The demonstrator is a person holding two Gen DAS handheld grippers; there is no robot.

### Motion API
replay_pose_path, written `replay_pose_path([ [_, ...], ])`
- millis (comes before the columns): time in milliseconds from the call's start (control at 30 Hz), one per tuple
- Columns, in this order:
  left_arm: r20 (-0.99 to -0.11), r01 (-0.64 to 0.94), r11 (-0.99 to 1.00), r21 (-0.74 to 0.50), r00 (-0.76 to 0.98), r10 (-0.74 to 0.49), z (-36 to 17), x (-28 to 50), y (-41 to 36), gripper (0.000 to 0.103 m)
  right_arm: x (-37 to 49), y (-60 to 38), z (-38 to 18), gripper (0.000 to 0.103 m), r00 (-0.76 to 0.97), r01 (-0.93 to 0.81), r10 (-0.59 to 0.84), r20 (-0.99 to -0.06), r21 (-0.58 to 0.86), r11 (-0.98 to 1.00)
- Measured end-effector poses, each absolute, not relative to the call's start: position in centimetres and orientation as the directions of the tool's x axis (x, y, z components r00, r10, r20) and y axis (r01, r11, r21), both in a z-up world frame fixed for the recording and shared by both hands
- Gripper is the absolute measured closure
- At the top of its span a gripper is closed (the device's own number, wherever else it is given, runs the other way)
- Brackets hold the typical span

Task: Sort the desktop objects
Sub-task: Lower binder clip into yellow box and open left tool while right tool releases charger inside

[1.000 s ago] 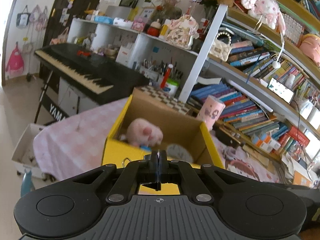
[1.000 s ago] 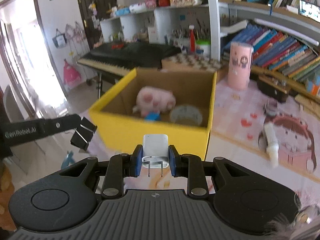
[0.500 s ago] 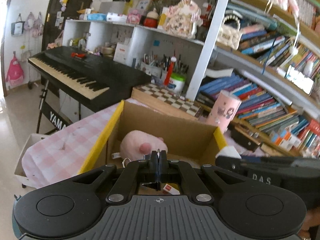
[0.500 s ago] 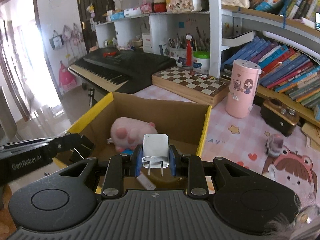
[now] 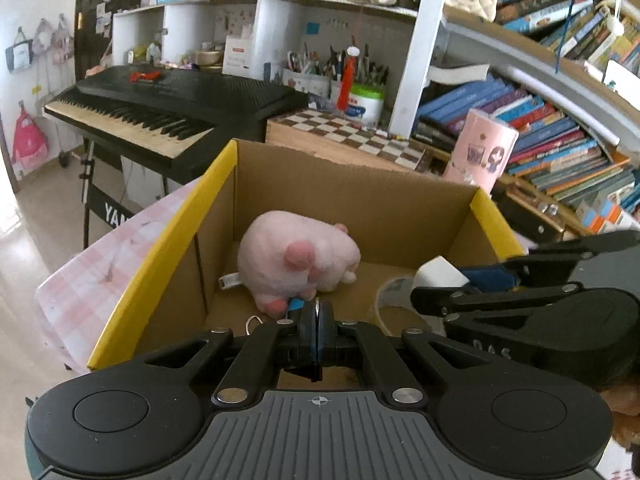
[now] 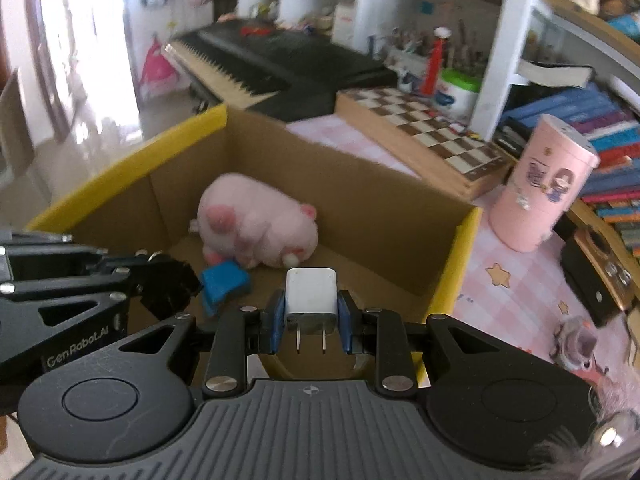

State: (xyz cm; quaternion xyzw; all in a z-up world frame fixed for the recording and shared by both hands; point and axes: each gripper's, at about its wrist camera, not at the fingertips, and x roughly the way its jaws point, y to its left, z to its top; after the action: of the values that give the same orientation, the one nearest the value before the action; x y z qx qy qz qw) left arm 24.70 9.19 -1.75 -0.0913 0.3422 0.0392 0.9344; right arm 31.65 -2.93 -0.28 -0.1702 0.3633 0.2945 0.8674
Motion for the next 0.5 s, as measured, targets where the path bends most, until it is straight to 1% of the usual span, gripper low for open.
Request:
replay_pose_path([
  [67,-0.655,-0.131,0.982,-0.136,0.755,0.010,-1.9,25.0,9.0,0.103,31.8,-2.3,-0.6,0.078,0.549,-0.663,0.376,-0.747,-0.115,0.740],
  [100,-0.659,-0.129,0.983,-0.134,0.752,0.009,-2.0,25.1,9.0,0.103,31.9,-1.7,-1.2,0.078,0.524,-0.684,0.358,-0.773,-0.132,0.717],
  [333,-0.668,-0.121,0.986,-0.118,0.744,0.011,-2.3,25.5,8.6,0.103,32.2,-1.0,-1.8,0.078,0.500,-0.708,0.321,-0.804,-0.166,0.687],
  [433,-0.662,-0.121,0.985,-0.125,0.750,0.008,-2.2,25.4,8.7,0.103,32.1,-1.0,-1.8,0.078,0.509,-0.704,0.321,-0.799,-0.171,0.690],
  [467,-0.656,-0.125,0.984,-0.128,0.755,0.011,-2.1,25.2,8.7,0.103,32.1,-1.1,-1.7,0.078,0.514,-0.701,0.323,-0.794,-0.172,0.692],
  [500,-0.649,-0.128,0.983,-0.131,0.761,0.013,-2.0,25.0,8.7,0.102,32.0,-1.1,-1.6,0.074,0.520,-0.698,0.327,-0.789,-0.171,0.695],
])
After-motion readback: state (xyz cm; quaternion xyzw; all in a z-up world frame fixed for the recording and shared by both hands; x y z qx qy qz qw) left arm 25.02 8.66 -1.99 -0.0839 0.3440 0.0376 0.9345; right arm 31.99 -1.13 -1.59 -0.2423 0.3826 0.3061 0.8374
